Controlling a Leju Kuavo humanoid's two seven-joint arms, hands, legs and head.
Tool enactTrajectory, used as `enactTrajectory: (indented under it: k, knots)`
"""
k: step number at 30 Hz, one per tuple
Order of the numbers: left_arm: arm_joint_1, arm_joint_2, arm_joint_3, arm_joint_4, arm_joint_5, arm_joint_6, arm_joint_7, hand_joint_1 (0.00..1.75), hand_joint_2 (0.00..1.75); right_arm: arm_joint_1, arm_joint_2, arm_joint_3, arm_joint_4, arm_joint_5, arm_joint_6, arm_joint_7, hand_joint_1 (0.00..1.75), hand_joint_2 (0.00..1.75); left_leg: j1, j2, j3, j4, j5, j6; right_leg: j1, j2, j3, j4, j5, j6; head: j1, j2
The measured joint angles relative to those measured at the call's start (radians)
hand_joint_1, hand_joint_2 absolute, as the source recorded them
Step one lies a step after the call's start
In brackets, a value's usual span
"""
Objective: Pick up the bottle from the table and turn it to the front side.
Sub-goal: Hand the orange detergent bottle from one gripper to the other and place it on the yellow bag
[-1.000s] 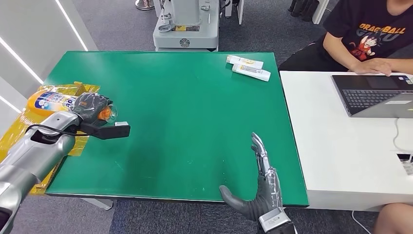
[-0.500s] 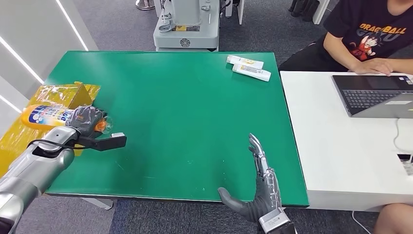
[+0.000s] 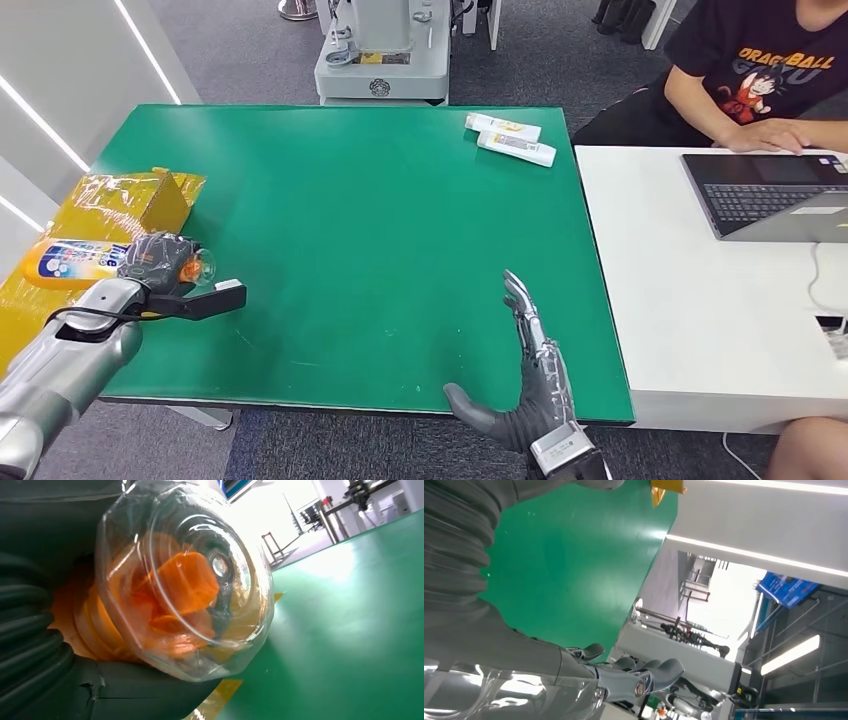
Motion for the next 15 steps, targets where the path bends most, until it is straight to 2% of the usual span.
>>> enactTrajectory:
  k: [15]
  knots:
    - [0.031, -0.05, 0.058, 0.039, -0.06, 0.006, -0.001, 1.75, 1.75, 0.015, 0.0, -0.006, 0.001, 0.018, -0.017, 0.0, 0.0, 1.75, 0.0, 0.0, 0.0, 0.0, 0.0, 0.0, 0.0, 0.0, 0.0, 0.0, 0.0, 0.0, 0.0, 0.0]
